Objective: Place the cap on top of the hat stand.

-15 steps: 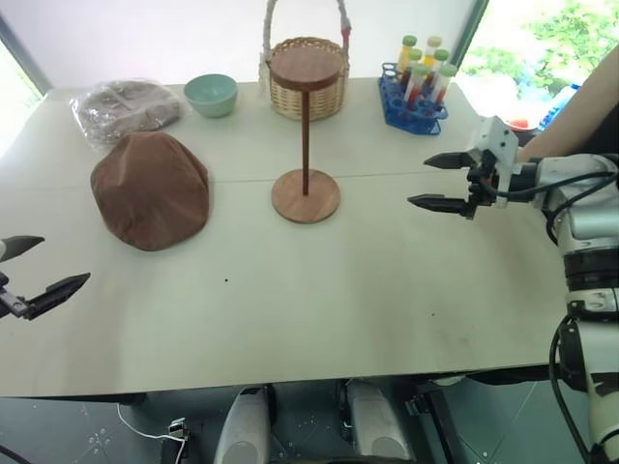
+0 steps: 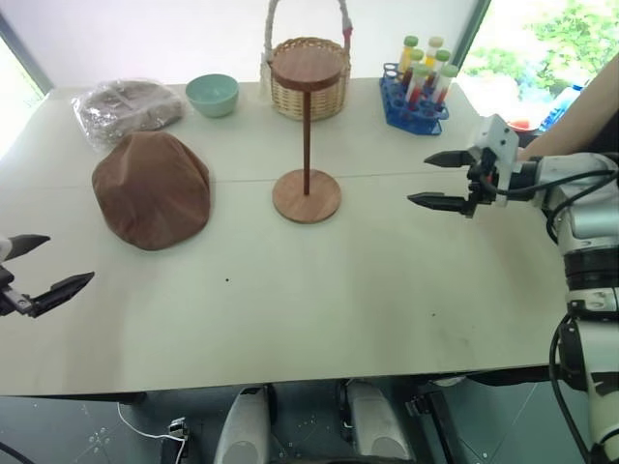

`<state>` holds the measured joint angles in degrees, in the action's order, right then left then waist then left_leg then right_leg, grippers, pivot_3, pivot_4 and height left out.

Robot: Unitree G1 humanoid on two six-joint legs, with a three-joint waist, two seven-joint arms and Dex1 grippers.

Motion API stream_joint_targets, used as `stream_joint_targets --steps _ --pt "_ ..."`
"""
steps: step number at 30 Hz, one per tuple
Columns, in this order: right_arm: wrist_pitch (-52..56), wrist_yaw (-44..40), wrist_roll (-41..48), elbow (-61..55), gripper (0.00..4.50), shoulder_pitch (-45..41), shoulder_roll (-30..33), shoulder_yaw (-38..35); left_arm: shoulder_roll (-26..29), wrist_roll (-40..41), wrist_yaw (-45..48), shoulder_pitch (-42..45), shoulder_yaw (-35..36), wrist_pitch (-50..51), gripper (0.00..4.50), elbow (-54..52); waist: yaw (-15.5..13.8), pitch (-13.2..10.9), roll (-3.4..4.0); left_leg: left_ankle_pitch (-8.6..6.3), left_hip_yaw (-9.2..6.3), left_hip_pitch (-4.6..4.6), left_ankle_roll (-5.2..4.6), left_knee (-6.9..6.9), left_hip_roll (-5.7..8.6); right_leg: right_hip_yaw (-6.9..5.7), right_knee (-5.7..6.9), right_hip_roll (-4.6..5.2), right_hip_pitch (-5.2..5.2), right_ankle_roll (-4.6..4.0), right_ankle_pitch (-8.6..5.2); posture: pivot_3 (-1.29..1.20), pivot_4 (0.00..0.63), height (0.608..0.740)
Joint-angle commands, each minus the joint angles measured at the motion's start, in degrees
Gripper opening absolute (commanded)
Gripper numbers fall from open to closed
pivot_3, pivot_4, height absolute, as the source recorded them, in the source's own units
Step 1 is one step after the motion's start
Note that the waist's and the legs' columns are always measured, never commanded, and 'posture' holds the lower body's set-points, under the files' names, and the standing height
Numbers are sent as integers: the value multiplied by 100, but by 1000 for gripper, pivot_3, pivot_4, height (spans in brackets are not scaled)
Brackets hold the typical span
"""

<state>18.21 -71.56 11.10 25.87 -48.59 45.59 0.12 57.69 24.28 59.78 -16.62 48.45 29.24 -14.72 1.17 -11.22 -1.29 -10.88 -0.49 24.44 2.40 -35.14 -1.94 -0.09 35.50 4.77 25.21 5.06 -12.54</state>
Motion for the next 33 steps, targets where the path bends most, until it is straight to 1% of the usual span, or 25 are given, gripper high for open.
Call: stream_joint_targets --steps 1,5,7,9,11,14,16,18,20,23,27,33 --pt "17 4 154 -366 4455 -235 33 -124 194 -31 -27 130 115 -24 4500 -182 0 0 0 0 0 0 0 0 0 0 1 0 0 0 0 0 150 740" --pt "318 -24 329 -550 4455 -317 28 -163 287 -225 -157 252 -101 -113 4500 -457 0 0 0 0 0 -1 0 -1 0 1 2 0 0 0 0 0 150 740" --pt "899 -122 685 -1048 4455 -367 39 -220 386 -516 -382 335 -401 -190 4500 -802 -11 0 0 0 0 -1 0 -1 0 1 3 0 0 0 0 0 150 740" --pt "1831 -135 1292 -1880 4455 -347 66 -342 480 -996 -732 402 -861 -323 4500 -1116 -25 -1 2 0 -1 -1 0 -1 0 2 6 0 0 0 0 0 150 740" --pt "2677 24 1849 -2643 4455 -239 68 -467 543 -1581 -1114 452 -1364 -487 4500 -1260 -28 -1 2 0 -1 -1 0 0 0 5 9 0 1 0 0 0 150 740" --pt "3515 393 2472 -3563 4455 -7 53 -659 608 -2487 -1682 542 -2096 -796 4500 -1326 -34 1 -1 0 -1 -2 0 1 -1 5 9 -2 1 0 0 0 150 740" --pt "3825 612 2731 -3870 4455 70 38 -763 607 -2871 -1871 595 -2350 -950 4500 -1289 -38 2 -2 0 -1 -2 0 -1 -2 5 9 -2 1 0 0 0 150 740" --pt "4323 917 3152 -4247 4455 150 26 -978 635 -3530 -2212 601 -2814 -1322 4500 -1131 -37 1 -1 0 0 -1 0 -4 -2 6 7 -2 0 -3 2 0 150 740" --pt "4753 1210 3556 -4494 4455 173 -6 -1199 533 -3988 -2556 747 -3220 -1583 4500 -937 -43 2 0 0 0 -2 0 -6 -2 6 8 -1 0 -4 3 0 150 740" --pt "5138 1577 4021 -4835 4455 298 13 -1458 242 -4432 -3013 1137 -3743 -1824 4500 -581 -61 3 -1 0 -1 -2 0 -4 -3 6 10 -2 1 -4 3 0 150 740" --pt "5326 2052 4362 -5267 4455 558 78 -1639 -122 -5000 -3461 1622 -4422 -2204 4500 63 -64 6 -6 0 0 0 -1 -10 -3 6 13 -2 -1 -2 5 0 150 740" --pt "5426 2695 4785 -5399 4455 646 82 -1843 -549 -5763 -4167 2414 -5182 -2729 4500 1099 -62 9 -11 1 -1 -4 -2 -18 -3 6 34 -2 0 -2 5 0 150 740"
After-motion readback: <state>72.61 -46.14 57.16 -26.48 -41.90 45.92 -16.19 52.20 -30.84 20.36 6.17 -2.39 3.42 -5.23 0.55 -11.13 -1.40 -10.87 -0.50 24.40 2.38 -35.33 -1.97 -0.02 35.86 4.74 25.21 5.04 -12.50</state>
